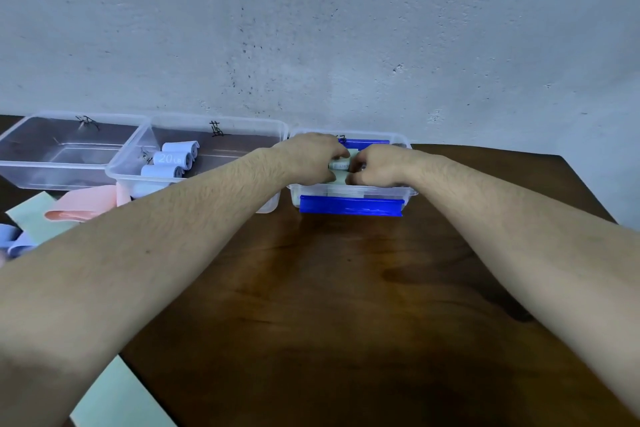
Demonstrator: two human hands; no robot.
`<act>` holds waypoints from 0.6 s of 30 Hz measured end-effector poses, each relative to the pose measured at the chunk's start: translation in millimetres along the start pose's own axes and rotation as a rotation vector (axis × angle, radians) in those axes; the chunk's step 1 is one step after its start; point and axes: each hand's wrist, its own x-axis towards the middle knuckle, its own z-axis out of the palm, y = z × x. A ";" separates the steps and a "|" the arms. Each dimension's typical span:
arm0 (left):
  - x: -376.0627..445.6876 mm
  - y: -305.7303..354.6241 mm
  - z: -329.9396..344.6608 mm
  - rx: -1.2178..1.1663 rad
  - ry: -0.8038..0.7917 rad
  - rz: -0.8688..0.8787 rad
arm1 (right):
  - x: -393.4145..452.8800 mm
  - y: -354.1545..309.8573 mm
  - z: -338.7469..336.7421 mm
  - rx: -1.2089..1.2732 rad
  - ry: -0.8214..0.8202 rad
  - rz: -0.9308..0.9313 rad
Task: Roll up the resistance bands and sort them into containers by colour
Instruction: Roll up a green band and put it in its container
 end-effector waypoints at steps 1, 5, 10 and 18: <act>0.9 -0.2 0.5 0.012 -0.008 0.001 | -0.2 -0.5 0.2 -0.014 0.006 -0.004; 1.6 -0.6 0.0 0.065 -0.036 0.022 | -3.2 2.8 0.4 0.014 0.091 0.007; -1.5 0.3 -2.5 0.001 -0.014 0.015 | -6.6 7.2 2.2 0.109 0.176 0.023; -6.2 1.4 -4.9 -0.044 0.002 0.006 | -10.3 9.3 2.9 0.144 0.232 -0.001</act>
